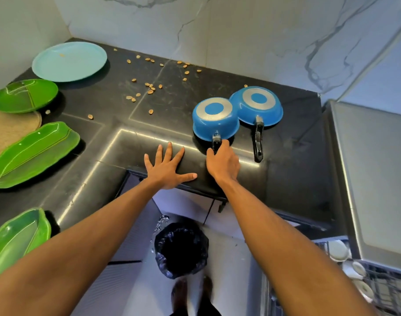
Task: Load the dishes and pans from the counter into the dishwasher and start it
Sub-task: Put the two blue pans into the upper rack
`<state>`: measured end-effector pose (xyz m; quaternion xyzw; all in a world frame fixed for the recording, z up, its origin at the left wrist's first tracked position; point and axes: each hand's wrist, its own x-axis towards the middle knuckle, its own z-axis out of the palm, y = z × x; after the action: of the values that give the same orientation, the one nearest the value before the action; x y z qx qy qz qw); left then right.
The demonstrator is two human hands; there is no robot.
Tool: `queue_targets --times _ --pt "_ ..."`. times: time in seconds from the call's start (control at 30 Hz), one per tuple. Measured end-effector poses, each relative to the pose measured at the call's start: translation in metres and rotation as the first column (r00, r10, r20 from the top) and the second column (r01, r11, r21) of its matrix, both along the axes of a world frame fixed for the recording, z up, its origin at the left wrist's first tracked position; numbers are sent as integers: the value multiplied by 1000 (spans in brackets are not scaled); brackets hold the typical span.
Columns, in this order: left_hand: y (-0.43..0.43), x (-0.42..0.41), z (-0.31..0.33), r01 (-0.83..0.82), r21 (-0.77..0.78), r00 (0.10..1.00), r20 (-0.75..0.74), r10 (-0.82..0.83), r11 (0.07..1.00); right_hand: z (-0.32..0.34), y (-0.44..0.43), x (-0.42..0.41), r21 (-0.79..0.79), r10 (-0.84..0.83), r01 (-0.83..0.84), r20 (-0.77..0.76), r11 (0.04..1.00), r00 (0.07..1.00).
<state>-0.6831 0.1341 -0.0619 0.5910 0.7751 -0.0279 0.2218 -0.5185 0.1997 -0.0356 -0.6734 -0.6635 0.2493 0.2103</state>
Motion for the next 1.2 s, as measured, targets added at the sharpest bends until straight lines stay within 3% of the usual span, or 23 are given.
queue_targets --times 0.1,0.27,0.4,0.6,0.77,0.9,1.2 --pt "-5 5 0 -18 84 1000 9 17 996 8 -24 17 70 74 -71 -46 995 996" --pt "-44 39 -22 -94 496 992 122 38 863 21 -70 72 142 144 -135 -58 981 988" --pt "-85 83 -42 -117 590 973 229 -27 799 23 -115 139 132 171 -164 -43 978 984" --pt "-149 188 -73 -44 487 926 346 -147 872 6 -207 274 111 190 -198 73 974 979" --pt "-228 308 -111 -7 242 907 411 -96 970 -21 -291 405 60 146 -151 79 987 986" --pt "-297 423 -134 79 142 880 454 -136 987 -50 -354 511 -7 44 -43 66 999 997" --pt "-306 537 -136 -91 -46 809 578 101 995 -121 -416 625 -227 -302 297 15 927 953"
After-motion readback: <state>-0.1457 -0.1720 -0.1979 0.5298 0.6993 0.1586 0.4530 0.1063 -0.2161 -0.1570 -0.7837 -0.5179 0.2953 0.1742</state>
